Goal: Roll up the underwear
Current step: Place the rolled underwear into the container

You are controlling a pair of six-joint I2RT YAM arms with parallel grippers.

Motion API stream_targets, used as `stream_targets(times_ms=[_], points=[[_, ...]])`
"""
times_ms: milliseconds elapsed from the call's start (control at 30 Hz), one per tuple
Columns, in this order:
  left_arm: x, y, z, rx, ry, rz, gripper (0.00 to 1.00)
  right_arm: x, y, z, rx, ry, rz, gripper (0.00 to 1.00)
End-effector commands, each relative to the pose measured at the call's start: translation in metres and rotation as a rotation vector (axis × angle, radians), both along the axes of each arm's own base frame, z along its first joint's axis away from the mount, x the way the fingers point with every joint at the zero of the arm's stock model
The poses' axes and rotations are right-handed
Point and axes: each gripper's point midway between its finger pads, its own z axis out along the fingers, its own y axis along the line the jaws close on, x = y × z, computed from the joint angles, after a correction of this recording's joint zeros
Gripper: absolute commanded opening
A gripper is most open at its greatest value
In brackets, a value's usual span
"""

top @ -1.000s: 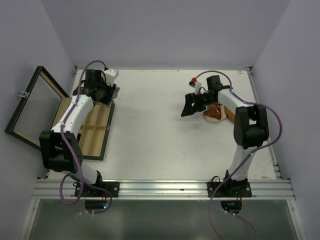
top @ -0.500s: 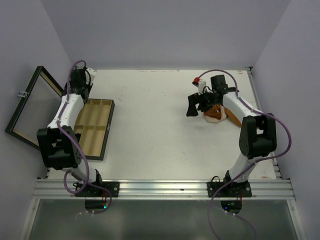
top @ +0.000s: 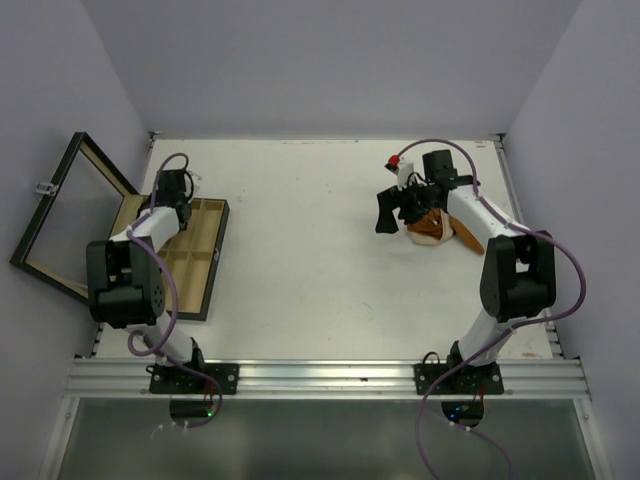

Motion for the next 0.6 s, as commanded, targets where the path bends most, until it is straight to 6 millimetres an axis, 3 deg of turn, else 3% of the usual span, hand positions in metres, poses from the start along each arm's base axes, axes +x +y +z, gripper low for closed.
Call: stream_targets(times_ms=[0,233,567], points=[[0.014,0.011,0.013,0.062,-0.081,0.010,0.00,0.002,-0.003,0.001,-0.014,-0.022,0.006,0.99],[0.014,-0.003,-0.022,-0.040,-0.007,-0.007,0.00,0.001,-0.003,-0.004,-0.016,-0.008,0.006,0.99],[0.012,-0.030,-0.048,-0.264,0.051,-0.015,0.00,-0.002,-0.003,-0.012,-0.017,0.017,0.012,0.99]])
